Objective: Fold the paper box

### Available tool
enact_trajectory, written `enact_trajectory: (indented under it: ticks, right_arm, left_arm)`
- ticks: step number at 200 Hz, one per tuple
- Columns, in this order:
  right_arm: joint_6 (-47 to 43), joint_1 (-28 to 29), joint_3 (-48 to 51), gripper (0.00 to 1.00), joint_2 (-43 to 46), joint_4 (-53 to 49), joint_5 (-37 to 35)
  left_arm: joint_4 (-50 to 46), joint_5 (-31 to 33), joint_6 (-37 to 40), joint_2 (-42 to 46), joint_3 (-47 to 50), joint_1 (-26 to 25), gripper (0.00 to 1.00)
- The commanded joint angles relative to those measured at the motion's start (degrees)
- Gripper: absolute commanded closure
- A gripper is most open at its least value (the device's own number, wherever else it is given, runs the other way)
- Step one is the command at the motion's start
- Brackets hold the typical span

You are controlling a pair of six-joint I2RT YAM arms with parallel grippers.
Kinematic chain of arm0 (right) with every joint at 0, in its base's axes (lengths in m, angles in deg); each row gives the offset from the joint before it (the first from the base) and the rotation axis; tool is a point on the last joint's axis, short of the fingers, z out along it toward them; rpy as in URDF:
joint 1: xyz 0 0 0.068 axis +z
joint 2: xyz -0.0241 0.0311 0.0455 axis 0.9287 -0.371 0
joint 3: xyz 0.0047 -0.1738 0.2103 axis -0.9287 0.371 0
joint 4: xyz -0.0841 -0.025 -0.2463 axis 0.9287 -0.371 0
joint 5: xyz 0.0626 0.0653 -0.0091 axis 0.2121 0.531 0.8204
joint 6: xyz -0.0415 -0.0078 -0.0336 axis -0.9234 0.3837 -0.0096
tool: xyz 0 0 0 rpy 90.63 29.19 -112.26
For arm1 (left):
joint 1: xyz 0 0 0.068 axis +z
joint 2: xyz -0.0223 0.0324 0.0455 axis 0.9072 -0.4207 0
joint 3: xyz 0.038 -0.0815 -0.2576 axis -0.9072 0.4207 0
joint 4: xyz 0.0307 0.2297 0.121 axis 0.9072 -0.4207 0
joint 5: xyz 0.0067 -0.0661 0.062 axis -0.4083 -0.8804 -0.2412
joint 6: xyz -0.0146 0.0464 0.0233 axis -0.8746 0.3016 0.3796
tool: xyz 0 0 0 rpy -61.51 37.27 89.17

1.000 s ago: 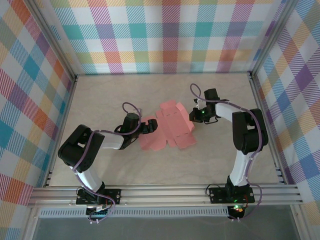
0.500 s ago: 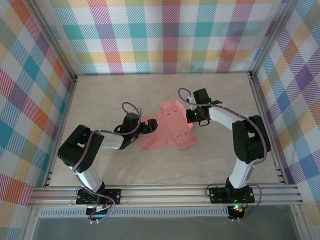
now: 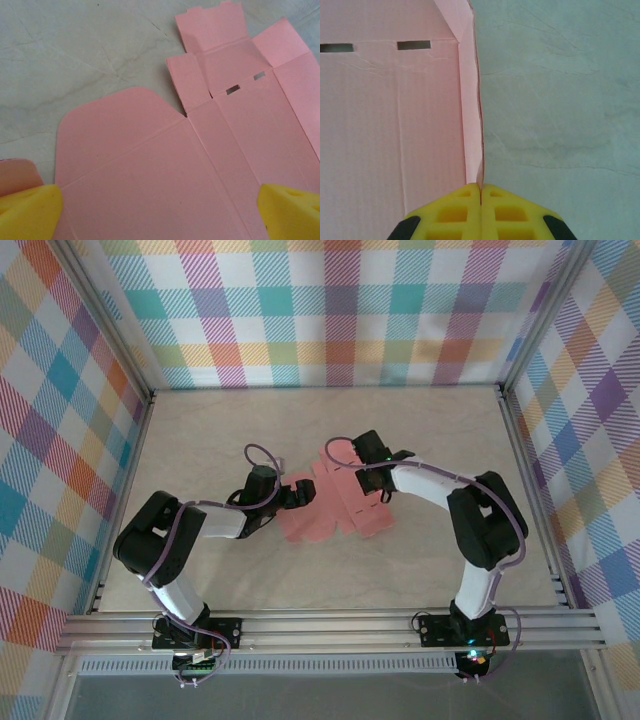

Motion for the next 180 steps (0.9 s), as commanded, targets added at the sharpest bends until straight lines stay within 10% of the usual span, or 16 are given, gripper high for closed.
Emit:
enact_trajectory:
  ticks: [1, 102, 180]
  right_arm:
    - [0.6, 1.2, -2.4, 1.00, -2.2, -1.2, -12.0]
    - [-0.7, 4.7, -8.5, 1.00, -9.2, -5.8, -21.4]
    - [1.7, -3.4, -6.3, 1.00, -1.9, -3.8, 9.8]
  left_arm:
    - [-10.5, -2.0, -1.8, -0.6, 2.2, 0.1, 0.00]
    - [-10.3, -1.7, -2.0, -0.4, 2.8, 0.1, 0.00]
    - [-9.8, -1.7, -2.1, -0.2, 3.4, 0.1, 0.00]
